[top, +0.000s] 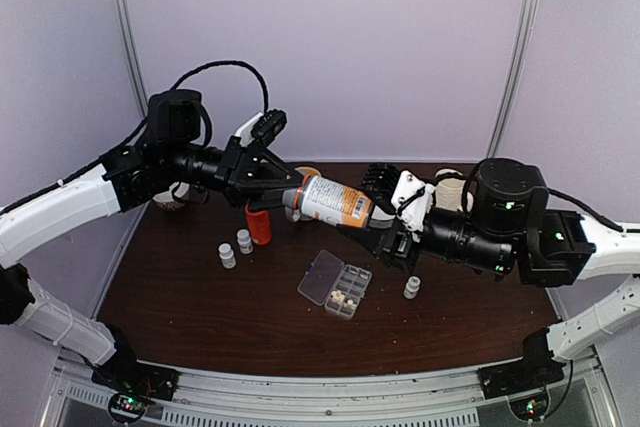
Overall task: Sort the pills into containers
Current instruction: Screw the lid of the pill bottle onto the pill bottle.
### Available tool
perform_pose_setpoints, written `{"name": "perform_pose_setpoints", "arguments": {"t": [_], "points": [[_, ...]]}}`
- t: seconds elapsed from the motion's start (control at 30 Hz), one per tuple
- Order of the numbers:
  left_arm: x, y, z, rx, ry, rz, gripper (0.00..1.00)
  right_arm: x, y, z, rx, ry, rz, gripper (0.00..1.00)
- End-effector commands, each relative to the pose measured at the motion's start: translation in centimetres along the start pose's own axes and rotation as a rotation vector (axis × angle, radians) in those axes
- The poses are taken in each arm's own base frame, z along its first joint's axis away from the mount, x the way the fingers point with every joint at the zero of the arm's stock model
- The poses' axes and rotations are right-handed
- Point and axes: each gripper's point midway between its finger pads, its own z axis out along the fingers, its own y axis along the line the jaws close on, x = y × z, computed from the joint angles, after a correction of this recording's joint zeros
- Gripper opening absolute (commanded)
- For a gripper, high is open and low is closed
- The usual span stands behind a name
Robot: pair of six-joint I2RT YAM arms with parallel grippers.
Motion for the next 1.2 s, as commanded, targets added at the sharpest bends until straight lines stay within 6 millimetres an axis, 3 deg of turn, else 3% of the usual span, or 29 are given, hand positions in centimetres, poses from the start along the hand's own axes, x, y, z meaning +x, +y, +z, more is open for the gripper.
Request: {"name": "perform_pose_setpoints", "arguments": {"t": [0.0,0.2,0.33,0.43,0.57,0.83,1.0,1.17], "points": [[0.1,-1.5,0.5,0.02,0.003,0.018,0.43,1.7,0.8,1.4,0.042,0.095,-0.161,0.0],[-0.1,-1.2,0.6,0.014,-0.007,0.016,0.42,-0.2,1.3,1.7,-0.008,0.004,0.012,0.0],[-0.3,-1.2,0.7,0.022,-0.01,0.008,0.42,0.3,0.9,1.9,0.029,0.024,0.057,0.0],[-0.2,-1.3,0.6,0.011,-0.005,0.053,0.41,-1.2,0.5,1.3,-0.013,-0.064,0.198,0.0],[0.0,-1.2,0.3,-0.023,-0.001,0.195,0.4,-2.4,-0.5,1.0,-0.155,-0.14,0.471,0.0],[1.0,-0.6,1.1,-0.016,0.089,0.604,0.34,-4.0,0.9,0.4,-0.482,-0.23,0.898,0.0],[1.0,-1.1,1.6,0.046,0.099,0.823,0.34,-5.5,1.1,-0.8,-0.585,-0.283,1.003,0.0],[0.0,-0.4,1.7,-0.042,0.114,1.044,0.32,-6.2,1.2,-1.5,-0.626,-0.269,1.039,0.0]]}}
